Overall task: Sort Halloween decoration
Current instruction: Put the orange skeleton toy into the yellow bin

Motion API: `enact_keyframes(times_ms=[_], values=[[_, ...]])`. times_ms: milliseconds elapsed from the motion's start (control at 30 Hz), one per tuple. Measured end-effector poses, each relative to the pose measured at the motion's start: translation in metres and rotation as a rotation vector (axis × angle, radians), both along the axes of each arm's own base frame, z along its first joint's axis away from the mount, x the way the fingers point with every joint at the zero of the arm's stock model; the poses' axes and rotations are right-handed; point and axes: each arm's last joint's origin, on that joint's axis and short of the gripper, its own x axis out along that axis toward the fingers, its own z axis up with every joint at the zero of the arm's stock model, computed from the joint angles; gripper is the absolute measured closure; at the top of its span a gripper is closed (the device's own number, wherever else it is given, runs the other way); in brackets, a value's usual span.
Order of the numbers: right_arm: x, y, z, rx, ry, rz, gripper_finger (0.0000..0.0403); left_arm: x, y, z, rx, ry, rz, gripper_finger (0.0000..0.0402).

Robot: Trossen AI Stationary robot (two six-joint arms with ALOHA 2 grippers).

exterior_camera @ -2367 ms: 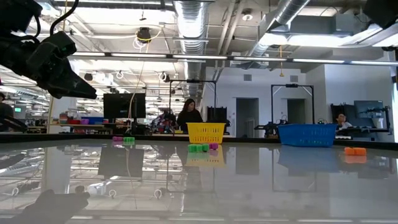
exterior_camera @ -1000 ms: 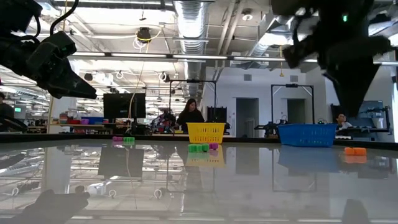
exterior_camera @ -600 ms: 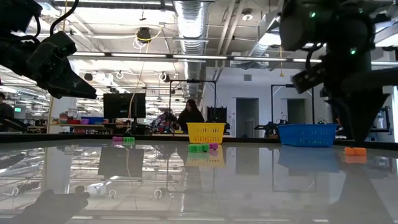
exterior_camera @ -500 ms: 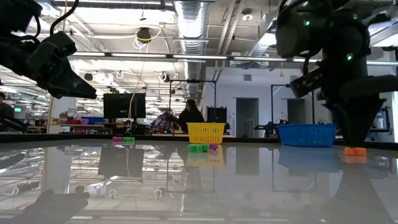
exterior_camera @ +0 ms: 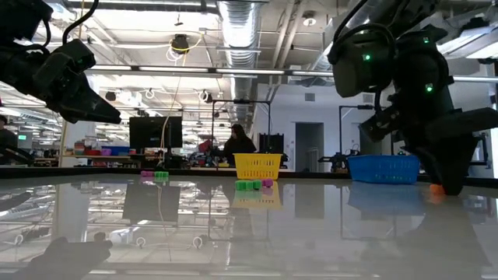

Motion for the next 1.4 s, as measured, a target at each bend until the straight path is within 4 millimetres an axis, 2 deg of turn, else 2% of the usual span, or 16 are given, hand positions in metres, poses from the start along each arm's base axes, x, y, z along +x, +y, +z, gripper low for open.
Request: enact_keyframes(times_ms=[267, 433, 500, 667, 833, 933, 1000, 1200, 1267, 1400], values=[[0.001, -0.005, 0.011, -0.038, -0.061, 0.012, 0.0335, 0.000, 0.000, 0.000, 0.000, 0.000, 0.000, 0.0233], [0.009, -0.010, 0.027, -0.068, -0.202, -0.009, 0.0365, 0.000, 0.000, 0.000, 0.000, 0.000, 0.000, 0.0233], [0.017, -0.011, 0.031, -0.071, -0.282, -0.013, 0.0369, 0.000, 0.000, 0.000, 0.000, 0.000, 0.000, 0.0233], [0.051, -0.026, 0.051, -0.140, -0.607, 0.003, 0.0382, 0.000, 0.000, 0.000, 0.000, 0.000, 0.000, 0.0233], [0.078, -0.062, 0.077, -0.230, -0.925, -0.094, 0.0380, 0.000, 0.000, 0.000, 0.000, 0.000, 0.000, 0.0233], [0.081, -0.081, 0.084, -0.238, -0.992, -0.200, 0.0376, 0.000, 0.000, 0.000, 0.000, 0.000, 0.000, 0.0233], [0.080, -0.086, 0.083, -0.220, -0.987, -0.239, 0.0367, 0.000, 0.000, 0.000, 0.000, 0.000, 0.000, 0.0233], [0.078, -0.078, 0.065, -0.174, -0.918, -0.355, 0.0313, 0.000, 0.000, 0.000, 0.000, 0.000, 0.000, 0.0233], [0.081, -0.072, 0.057, -0.238, -0.925, -0.436, 0.0291, 0.000, 0.000, 0.000, 0.000, 0.000, -0.001, 0.0233], [0.087, -0.047, 0.029, -0.449, -0.933, -0.594, 0.0248, 0.000, 0.000, 0.000, 0.000, 0.000, -0.001, 0.0233]])
